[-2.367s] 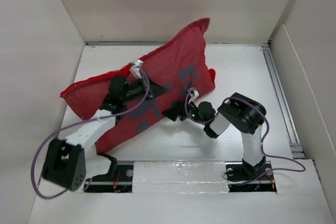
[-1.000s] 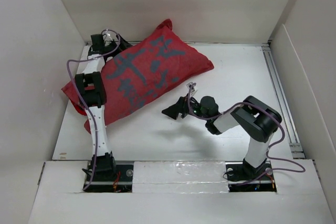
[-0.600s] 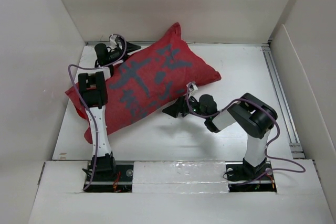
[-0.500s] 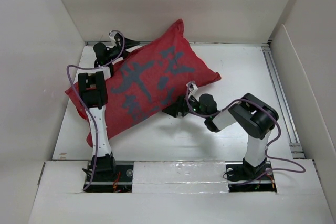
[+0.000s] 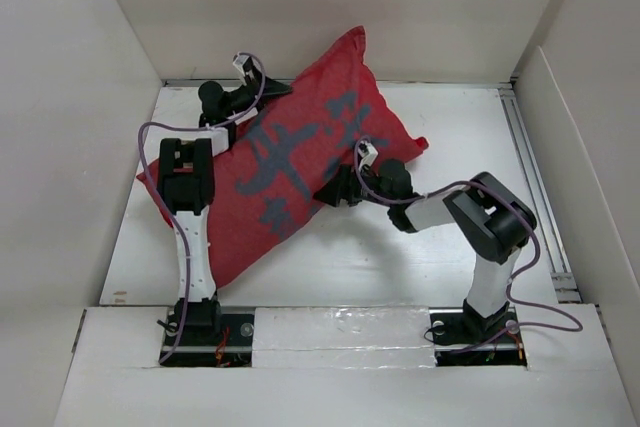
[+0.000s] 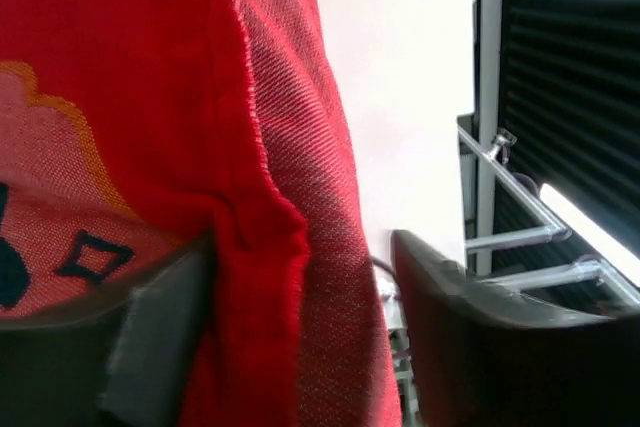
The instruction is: Put the pillow into the pillowcase
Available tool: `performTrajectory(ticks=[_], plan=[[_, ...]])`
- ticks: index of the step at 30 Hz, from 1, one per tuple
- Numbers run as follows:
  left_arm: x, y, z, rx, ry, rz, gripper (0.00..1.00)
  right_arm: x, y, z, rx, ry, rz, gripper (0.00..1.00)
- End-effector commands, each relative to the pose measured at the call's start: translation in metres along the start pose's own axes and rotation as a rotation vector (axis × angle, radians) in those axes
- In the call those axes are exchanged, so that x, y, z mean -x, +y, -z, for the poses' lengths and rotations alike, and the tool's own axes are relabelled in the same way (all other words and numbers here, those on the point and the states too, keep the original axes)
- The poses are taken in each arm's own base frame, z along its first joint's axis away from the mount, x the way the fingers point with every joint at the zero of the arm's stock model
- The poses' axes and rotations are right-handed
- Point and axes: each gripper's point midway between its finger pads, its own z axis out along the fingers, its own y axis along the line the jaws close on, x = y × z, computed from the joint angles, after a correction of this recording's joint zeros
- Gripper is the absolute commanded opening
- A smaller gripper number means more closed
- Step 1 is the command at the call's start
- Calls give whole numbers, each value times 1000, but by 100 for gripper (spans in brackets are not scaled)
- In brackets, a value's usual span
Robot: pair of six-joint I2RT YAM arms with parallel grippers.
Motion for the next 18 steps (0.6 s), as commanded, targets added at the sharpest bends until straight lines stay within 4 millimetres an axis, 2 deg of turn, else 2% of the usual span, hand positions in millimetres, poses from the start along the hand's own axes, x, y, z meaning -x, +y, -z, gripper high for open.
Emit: performTrajectory(ticks=[1, 3, 4, 5, 7, 8, 9, 10, 11, 12, 13, 15, 16, 17, 18], plan=[[-61, -95, -22, -151, 170, -428, 30, 68, 29, -10, 76, -144, 120, 100], [-65, -104, -34, -134, 182, -451, 6, 75, 28, -20, 76, -144, 120, 100], [-57, -95, -38, -96, 168, -430, 0, 75, 24, -24, 60, -126, 107, 100], [-60, -107, -44, -105, 179, -456, 0, 77, 23, -28, 56, -123, 117, 100], [-67, -118, -58, -110, 207, -448, 0, 87, 24, -46, 53, -125, 128, 100], [-69, -135, -66, -140, 219, -496, 0, 87, 23, -53, 42, -117, 122, 100], [-73, -149, -73, -154, 223, -491, 0, 104, 37, -64, 67, -145, 141, 100], [-82, -152, -87, -164, 254, -489, 0, 104, 31, -73, 60, -137, 135, 100], [-88, -179, -96, -183, 269, -518, 0, 107, 31, -81, 33, -140, 118, 100], [-92, -187, -104, -194, 273, -524, 0, 118, 34, -86, 32, -162, 123, 100], [-105, -199, -113, -215, 299, -540, 0, 135, 42, -94, 42, -199, 136, 100], [-118, -218, -120, -239, 311, -552, 0, 146, 43, -102, 32, -202, 123, 100], [-120, -218, -118, -234, 311, -544, 0, 172, 51, -104, 40, -236, 134, 100], [-135, -232, -114, -254, 318, -595, 0, 172, 41, -107, 21, -213, 121, 100], [-147, -224, -109, -241, 302, -631, 0, 177, 28, -104, -29, -188, 109, 100]])
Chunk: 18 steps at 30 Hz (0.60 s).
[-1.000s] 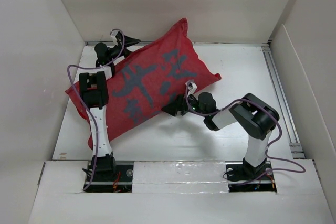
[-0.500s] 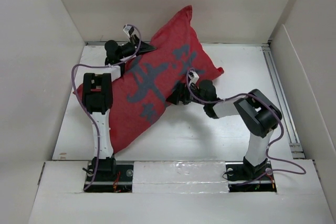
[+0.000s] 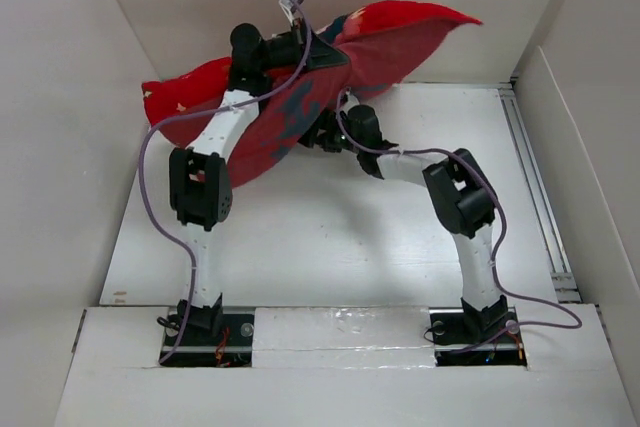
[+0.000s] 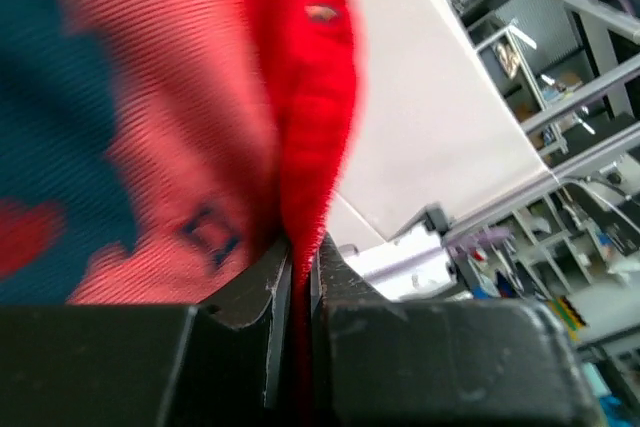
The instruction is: Put the pillow into the pillowcase
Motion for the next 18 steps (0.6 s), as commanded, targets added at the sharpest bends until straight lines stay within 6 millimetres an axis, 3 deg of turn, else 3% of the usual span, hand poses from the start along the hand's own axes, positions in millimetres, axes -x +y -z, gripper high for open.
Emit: performTrajectory(ticks=[1, 3, 4, 5, 6, 7, 8, 9, 11, 12, 13, 14, 15, 17, 18], plan=[[-48, -50, -19, -35, 71, -54, 0, 64, 50, 1, 83, -86, 85, 100], [-63, -31, -7, 90, 21, -107, 0, 50, 19, 7, 4, -30, 57, 100], [-84, 6, 3, 201, 21, -62, 0, 47, 5, 13, -10, -24, 46, 100], [-94, 24, 12, 277, 12, -62, 0, 21, -21, 24, -60, 20, 18, 100], [-113, 24, 6, 304, 27, -78, 0, 16, -30, 30, -75, 21, 1, 100], [-141, 50, 11, 369, 41, -44, 0, 14, -38, 37, -87, 18, -5, 100], [-157, 59, 9, 384, 53, -23, 0, -3, -61, 49, -117, 62, -38, 100], [-176, 59, 1, 386, 82, -26, 0, -1, -61, 59, -111, 61, -42, 100], [-202, 77, 0, 440, 79, 10, 0, 0, -70, 82, -117, 39, -96, 100], [-207, 82, -4, 452, 84, 16, 0, -27, -87, 104, -164, 69, -149, 100], [-221, 94, -7, 462, 98, 41, 0, -21, -80, 131, -162, 19, -201, 100], [-217, 95, -9, 460, 84, 26, 0, -18, -79, 131, -154, 9, -195, 100], [-221, 100, -8, 465, 84, 45, 0, -38, -98, 155, -214, 24, -255, 100], [-226, 112, -12, 479, 82, 64, 0, -22, -86, 183, -182, -53, -258, 100], [-228, 113, -17, 483, 88, 66, 0, -10, -94, 202, -199, -109, -273, 100]])
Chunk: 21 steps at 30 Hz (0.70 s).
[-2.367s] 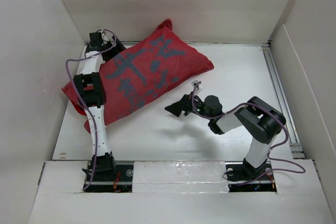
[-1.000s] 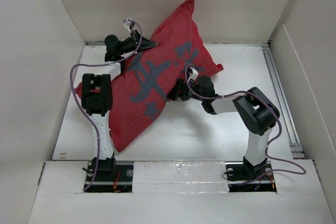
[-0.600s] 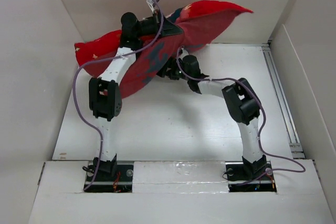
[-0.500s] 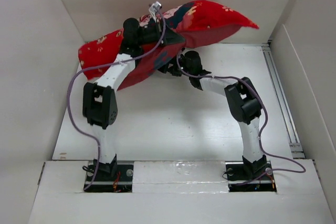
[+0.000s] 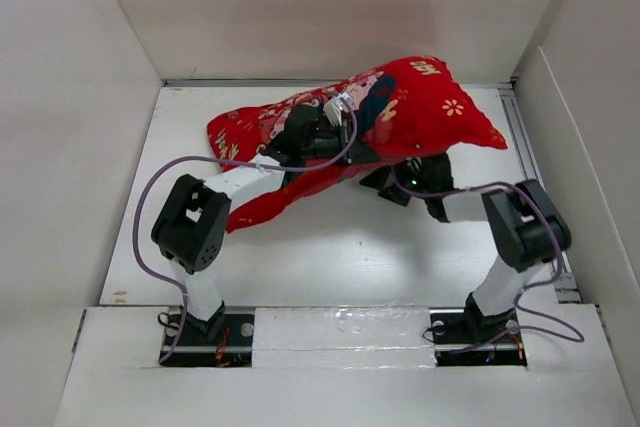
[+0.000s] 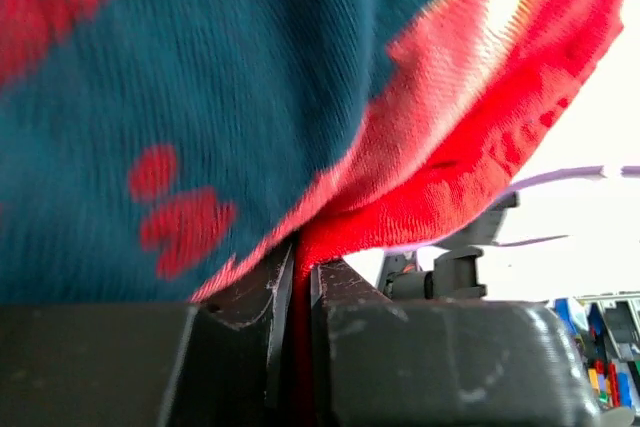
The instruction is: Put the pillow into the pillowcase
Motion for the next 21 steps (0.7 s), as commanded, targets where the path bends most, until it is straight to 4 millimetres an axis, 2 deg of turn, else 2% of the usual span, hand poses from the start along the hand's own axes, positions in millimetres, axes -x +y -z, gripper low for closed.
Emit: performTrajectory(ticks=[1, 2, 3, 4, 5, 6, 7, 8, 9, 10, 11, 12, 13, 14, 15, 16, 17, 18, 19, 20, 21], plan=[[-15, 28, -11, 72, 28, 54, 0, 30, -4, 48, 47, -169, -32, 100], [-22, 34, -18, 89, 43, 55, 0, 45, 15, 71, 94, -233, -11, 100], [-23, 46, -20, 140, 40, 78, 0, 49, 12, 86, 82, -261, -20, 100], [-25, 49, -24, 160, 43, 68, 0, 62, -1, 107, 40, -314, -51, 100], [-22, 53, -26, 175, 30, 66, 0, 78, 17, 137, 48, -406, -5, 100], [-23, 59, -27, 192, 26, 70, 0, 70, 1, 150, -58, -391, -25, 100], [-30, 70, -28, 216, 33, 84, 0, 85, -3, 169, -141, -490, -23, 100], [-33, 72, -27, 221, 39, 90, 0, 99, 15, 188, -141, -557, 8, 100], [-38, 75, -31, 226, 42, 100, 0, 110, 41, 217, -111, -649, 76, 100], [-45, 82, -31, 239, 55, 113, 0, 110, 43, 229, -140, -659, 77, 100], [-49, 79, -33, 234, 63, 110, 0, 125, 67, 251, -120, -716, 115, 100], [-57, 71, -39, 220, 82, 104, 0, 128, 82, 265, -115, -742, 143, 100], [-65, 70, -36, 256, 101, 108, 1, 132, 87, 274, -136, -747, 171, 100], [-65, 63, -37, 269, 105, 72, 9, 133, 91, 280, -158, -743, 178, 100], [-64, 52, -38, 285, 103, 47, 31, 139, 114, 292, -116, -764, 226, 100], [-68, 20, -38, 270, 104, 4, 42, 142, 116, 288, -116, -744, 250, 100], [-68, 18, -33, 366, 87, -17, 56, 145, 119, 284, -104, -726, 268, 100], [-59, -3, -33, 384, 56, -60, 69, 145, 126, 277, -73, -678, 295, 100], [-67, -27, -34, 391, 54, -92, 99, 146, 114, 253, -85, -593, 282, 100], [-55, -36, -20, 452, 12, -108, 100, 147, 108, 242, -90, -551, 294, 100], [-42, -48, -14, 454, -15, -115, 100, 143, 107, 230, -77, -508, 301, 100]])
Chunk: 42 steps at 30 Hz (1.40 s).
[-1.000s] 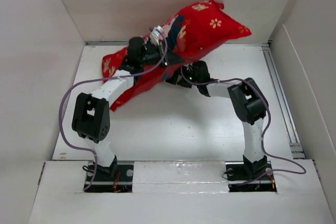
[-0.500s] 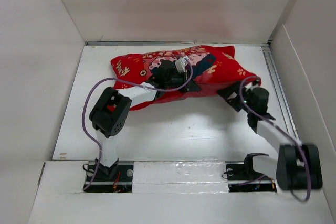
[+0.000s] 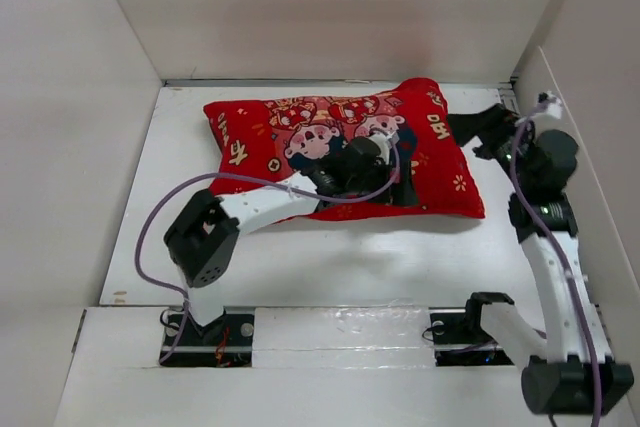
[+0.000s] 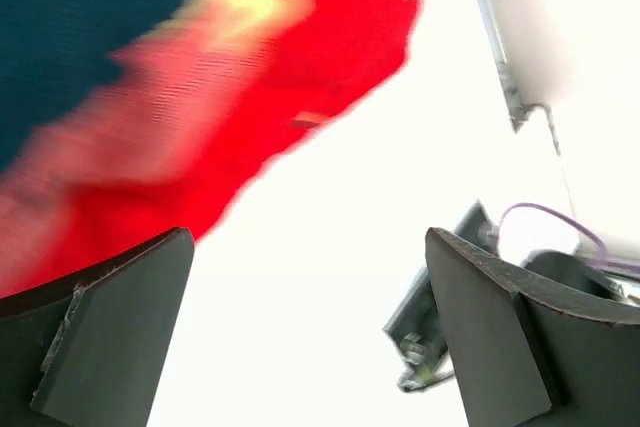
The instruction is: Put the pillow into the pillowcase
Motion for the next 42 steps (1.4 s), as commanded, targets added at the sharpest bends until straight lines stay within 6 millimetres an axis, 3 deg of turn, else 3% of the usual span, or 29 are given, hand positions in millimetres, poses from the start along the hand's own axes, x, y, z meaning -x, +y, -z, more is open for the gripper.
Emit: performTrajectory(ticks=[1, 2, 4, 6, 7, 8, 9, 11, 12, 13, 15, 16, 17, 18, 19, 20, 21, 23, 24, 25, 26, 29, 31, 33, 35, 36, 37, 39, 42], plan=[[53, -42, 64, 112, -187, -49, 100, -77, -33, -23, -33, 283, -6, 100], [68, -46, 83, 121, -238, -17, 100, -89, -40, -28, -46, 306, -13, 100], [86, -27, 105, 216, -312, 31, 100, -99, -32, -36, 0, 299, -10, 100], [120, 1, 143, 313, -461, 119, 100, -124, -39, -48, -9, 329, -11, 100], [137, 37, 164, 380, -529, 201, 100, -149, -56, -57, -52, 398, -20, 100], [137, 37, 164, 381, -530, 202, 100, -145, -53, -58, -46, 390, -17, 100], [161, 82, 188, 463, -610, 275, 100, -169, -73, -62, -107, 460, -38, 100], [183, 126, 204, 507, -679, 323, 100, -187, -99, -59, -203, 479, -70, 100], [196, 166, 220, 564, -717, 363, 100, -191, -106, -57, -231, 472, -83, 100], [206, 192, 208, 574, -707, 373, 100, -191, -115, -55, -269, 456, -114, 100], [235, 216, 210, 586, -718, 323, 100, -185, -116, -51, -276, 426, -121, 100], [237, 256, 196, 631, -683, 331, 100, -171, -109, -47, -257, 386, -114, 100], [240, 271, 190, 651, -652, 325, 100, -164, -104, -43, -247, 372, -111, 100], [269, 270, 196, 649, -681, 311, 100, -160, -92, -40, -224, 354, -107, 100], [272, 293, 196, 678, -659, 343, 100, -146, -76, -33, -186, 319, -97, 100], [257, 330, 168, 663, -536, 404, 100, -142, -65, -24, -163, 312, -77, 100], [261, 322, 166, 626, -524, 400, 100, -146, -63, -23, -162, 325, -78, 100], [253, 333, 158, 575, -502, 442, 100, -150, -58, -13, -148, 346, -50, 100], [264, 328, 160, 513, -550, 422, 100, -152, -55, -9, -136, 356, -29, 100], [251, 332, 157, 519, -537, 430, 100, -156, -42, -7, -96, 369, -10, 100], [256, 329, 162, 525, -563, 419, 100, -158, -34, -5, -71, 374, -6, 100], [281, 306, 199, 563, -666, 360, 100, -150, -16, -8, -52, 377, 95, 100], [297, 281, 231, 588, -722, 307, 100, -162, -26, -9, -104, 449, 125, 100], [321, 256, 262, 608, -788, 245, 100, -169, -16, -8, -58, 488, 115, 100], [337, 242, 288, 660, -819, 189, 100, -181, 9, 4, 43, 526, 69, 100], [340, 244, 286, 670, -805, 183, 100, -192, 7, 12, 32, 544, 51, 100], [337, 273, 280, 688, -760, 208, 100, -189, 9, 18, -4, 519, -10, 100], [337, 286, 267, 626, -701, 221, 100, -193, 0, 25, -82, 473, -70, 100], [306, 340, 222, 634, -578, 289, 100, -210, -17, 36, -149, 447, -183, 100]])
